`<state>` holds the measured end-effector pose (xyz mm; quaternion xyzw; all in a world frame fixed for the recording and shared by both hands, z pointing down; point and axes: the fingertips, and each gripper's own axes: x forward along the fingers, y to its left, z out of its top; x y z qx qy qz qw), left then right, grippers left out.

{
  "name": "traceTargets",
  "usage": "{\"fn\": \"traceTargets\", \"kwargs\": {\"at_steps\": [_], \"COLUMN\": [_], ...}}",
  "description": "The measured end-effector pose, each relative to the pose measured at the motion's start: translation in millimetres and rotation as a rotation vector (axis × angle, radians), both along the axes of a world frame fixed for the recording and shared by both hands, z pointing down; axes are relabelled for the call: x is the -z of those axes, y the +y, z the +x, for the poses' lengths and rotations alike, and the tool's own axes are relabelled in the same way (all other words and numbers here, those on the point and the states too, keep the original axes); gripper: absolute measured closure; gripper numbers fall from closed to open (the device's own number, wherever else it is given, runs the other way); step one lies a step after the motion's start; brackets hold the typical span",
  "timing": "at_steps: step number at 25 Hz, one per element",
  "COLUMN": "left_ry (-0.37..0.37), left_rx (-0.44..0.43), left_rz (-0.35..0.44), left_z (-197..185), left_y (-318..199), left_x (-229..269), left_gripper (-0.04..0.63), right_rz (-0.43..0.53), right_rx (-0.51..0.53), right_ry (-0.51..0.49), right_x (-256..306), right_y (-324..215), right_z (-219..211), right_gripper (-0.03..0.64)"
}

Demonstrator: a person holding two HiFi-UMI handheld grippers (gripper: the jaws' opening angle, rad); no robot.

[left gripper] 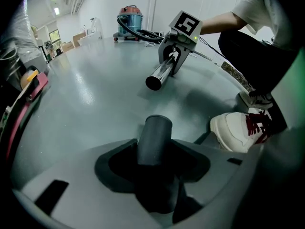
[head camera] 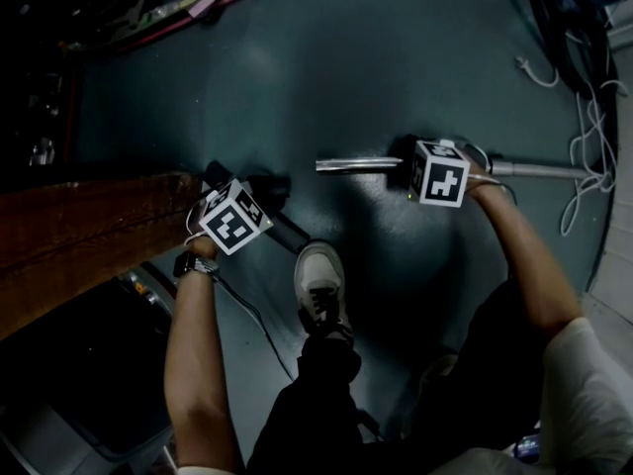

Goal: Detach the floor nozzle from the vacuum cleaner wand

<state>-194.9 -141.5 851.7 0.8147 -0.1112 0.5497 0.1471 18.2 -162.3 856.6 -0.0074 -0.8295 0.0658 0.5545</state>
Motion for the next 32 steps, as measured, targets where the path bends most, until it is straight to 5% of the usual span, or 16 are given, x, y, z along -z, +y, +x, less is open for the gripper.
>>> {"fn": "traceTargets", "kwargs": {"at_steps": [8,26,32], "left_ry": [-0.015,0.008,0.078], "left_rx": [-0.003,0.021,0.082], "left_rz": [0.023,0.074,0.115], "left_z": [5,5,7], "left_y": [-4,-5,0], "left_x": [-6,-5,2], "left_gripper": [0.384,0.377,0.312], "right_rz": [0.100,0.076,0.069], "right_rx": [0.035,-0.098,-0.233], "right_ry": [0.029,0.054,-0.064], "right_x": [5,7,49], "right_y": [-15,-19,-35], "right_z": [-3,18,10], "right_gripper": [0.442,0.408,0.407]}}
